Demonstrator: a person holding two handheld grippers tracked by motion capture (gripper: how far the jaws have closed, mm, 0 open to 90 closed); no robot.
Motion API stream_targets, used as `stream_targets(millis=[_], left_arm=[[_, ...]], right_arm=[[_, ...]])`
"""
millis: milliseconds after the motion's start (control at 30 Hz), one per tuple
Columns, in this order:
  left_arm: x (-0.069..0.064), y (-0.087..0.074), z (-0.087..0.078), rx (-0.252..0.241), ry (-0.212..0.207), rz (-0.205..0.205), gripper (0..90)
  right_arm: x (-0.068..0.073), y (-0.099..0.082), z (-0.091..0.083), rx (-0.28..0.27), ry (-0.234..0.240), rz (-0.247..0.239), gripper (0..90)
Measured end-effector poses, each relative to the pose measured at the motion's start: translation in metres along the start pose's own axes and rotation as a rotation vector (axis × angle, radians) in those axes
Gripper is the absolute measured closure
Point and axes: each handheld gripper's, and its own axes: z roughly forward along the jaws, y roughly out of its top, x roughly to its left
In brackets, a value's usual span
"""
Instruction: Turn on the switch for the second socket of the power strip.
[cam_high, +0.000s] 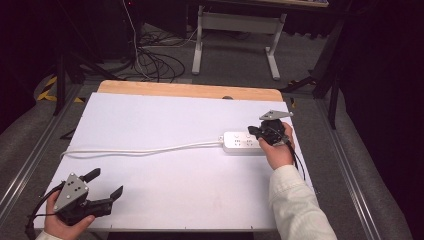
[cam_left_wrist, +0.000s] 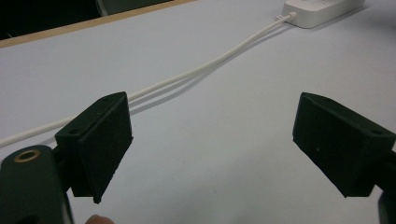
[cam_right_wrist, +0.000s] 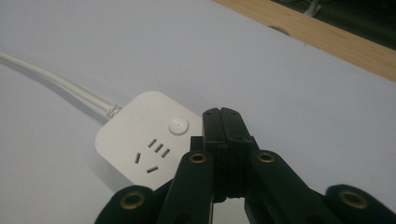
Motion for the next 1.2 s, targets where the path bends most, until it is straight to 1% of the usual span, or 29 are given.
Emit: stream_targets(millis=[200, 333, 433, 467, 667, 1200], left_arm=[[0.0, 0.0, 0.0, 0.002, -0.001, 0.001, 12.5], [0.0, 0.0, 0.001, 0.0, -0.001, -0.006, 12.5], [0.0, 0.0, 0.001, 0.0, -0.002, -0.003, 12.5], [0.0, 0.0, 0.001, 0.0, -0.002, -0.004, 12.5], [0.0, 0.0, 0.001, 0.0, -0.003, -0.003, 12.5], [0.0, 0.0, 0.001, 0.001, -0.003, -0.004, 12.5]], right_arm=[[-0.003, -0.002, 0.009, 0.03, -0.006, 0.016, 90.0], [-0.005, -0.005, 0.015, 0.055, -0.012, 0.03, 90.0], [-0.005, -0.007, 0.017, 0.054, -0.012, 0.04, 90.0], [-0.006, -0.008, 0.019, 0.061, -0.018, 0.038, 90.0], [-0.004, -0.009, 0.024, 0.061, -0.029, 0.04, 90.0], [-0.004, -0.01, 0.026, 0.081, -0.036, 0.027, 90.0]])
